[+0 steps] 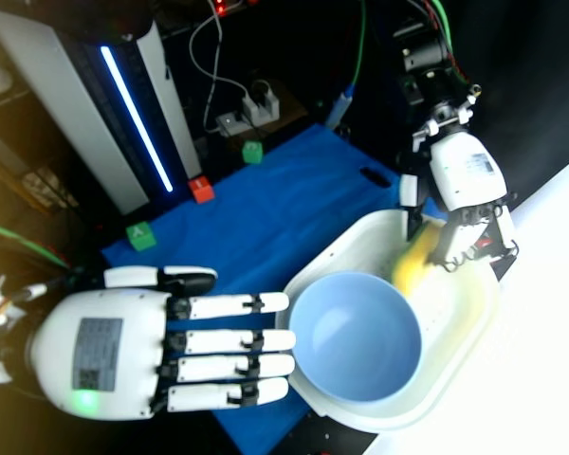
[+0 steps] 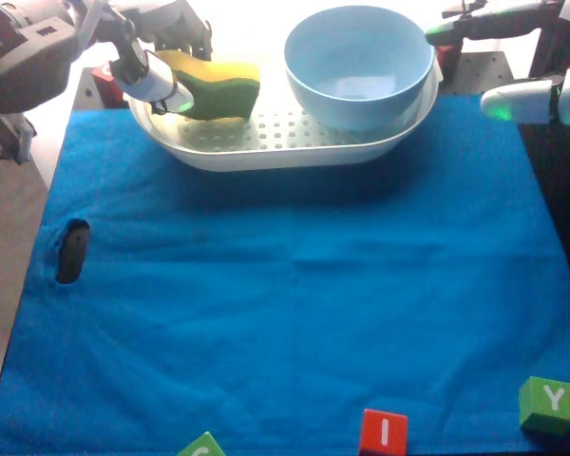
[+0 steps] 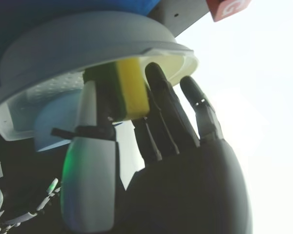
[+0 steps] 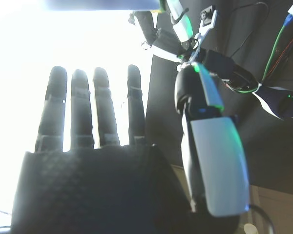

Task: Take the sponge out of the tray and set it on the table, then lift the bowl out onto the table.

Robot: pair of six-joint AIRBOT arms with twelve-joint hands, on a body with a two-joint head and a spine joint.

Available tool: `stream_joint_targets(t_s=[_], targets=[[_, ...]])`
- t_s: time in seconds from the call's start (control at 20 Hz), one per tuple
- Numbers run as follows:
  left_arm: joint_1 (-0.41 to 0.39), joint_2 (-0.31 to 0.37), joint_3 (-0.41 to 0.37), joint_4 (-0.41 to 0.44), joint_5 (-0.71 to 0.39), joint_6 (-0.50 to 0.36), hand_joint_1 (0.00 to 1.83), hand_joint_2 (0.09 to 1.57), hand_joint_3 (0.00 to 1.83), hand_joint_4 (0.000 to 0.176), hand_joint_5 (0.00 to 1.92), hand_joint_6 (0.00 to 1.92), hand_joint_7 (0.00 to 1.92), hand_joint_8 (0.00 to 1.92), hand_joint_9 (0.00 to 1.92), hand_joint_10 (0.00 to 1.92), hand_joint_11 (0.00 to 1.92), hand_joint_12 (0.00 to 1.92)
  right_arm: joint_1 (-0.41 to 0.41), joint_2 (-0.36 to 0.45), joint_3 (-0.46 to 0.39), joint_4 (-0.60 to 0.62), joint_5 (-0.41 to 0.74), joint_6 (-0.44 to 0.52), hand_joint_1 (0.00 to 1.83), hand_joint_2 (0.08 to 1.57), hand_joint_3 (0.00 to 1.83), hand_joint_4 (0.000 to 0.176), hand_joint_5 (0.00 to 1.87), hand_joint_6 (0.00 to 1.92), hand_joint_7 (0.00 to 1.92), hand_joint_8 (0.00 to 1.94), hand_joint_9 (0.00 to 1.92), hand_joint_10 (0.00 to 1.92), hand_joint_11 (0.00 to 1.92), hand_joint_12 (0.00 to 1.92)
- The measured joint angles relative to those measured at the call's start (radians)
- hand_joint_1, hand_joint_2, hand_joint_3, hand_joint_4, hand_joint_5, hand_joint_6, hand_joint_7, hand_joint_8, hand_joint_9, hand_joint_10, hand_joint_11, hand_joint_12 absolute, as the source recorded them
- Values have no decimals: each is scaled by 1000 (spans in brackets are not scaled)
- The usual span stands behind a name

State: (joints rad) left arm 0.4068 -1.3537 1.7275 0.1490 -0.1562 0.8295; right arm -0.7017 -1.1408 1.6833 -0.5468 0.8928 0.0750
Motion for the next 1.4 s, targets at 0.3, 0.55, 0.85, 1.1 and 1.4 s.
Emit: stream_joint_targets(t_s=[0.3,0.55,0.85,1.1,1.4], targets=[[-26,97,-126,35,-77,0,1253,1100,0,0,1084,616,987,1169,568,1400,0,1887,0,0,0,1,-4,3,456,1300,4,96,382,1,260,4,156,5,0,413],[-39,288,-348,126,-237,2,1361,1124,3,0,1002,866,952,1003,806,1344,513,1484,0,0,-14,2,-10,5,461,1298,1,76,403,0,254,0,178,1,0,500],[117,440,-492,258,-477,-256,1379,1073,0,0,1132,556,990,959,1015,1173,878,1339,0,3,-25,3,-25,7,531,1302,0,74,434,6,291,8,202,9,28,444],[195,502,-582,324,-556,-303,1286,1060,0,0,1196,669,1000,877,1066,933,1000,1234,-1,5,-27,2,-27,7,603,1275,0,87,465,5,303,2,224,2,66,442],[285,450,-564,368,-519,-420,1369,1114,0,0,1059,814,880,993,892,1270,851,1210,-1,4,-27,4,-29,7,549,1290,1,37,455,2,307,5,252,9,107,446]])
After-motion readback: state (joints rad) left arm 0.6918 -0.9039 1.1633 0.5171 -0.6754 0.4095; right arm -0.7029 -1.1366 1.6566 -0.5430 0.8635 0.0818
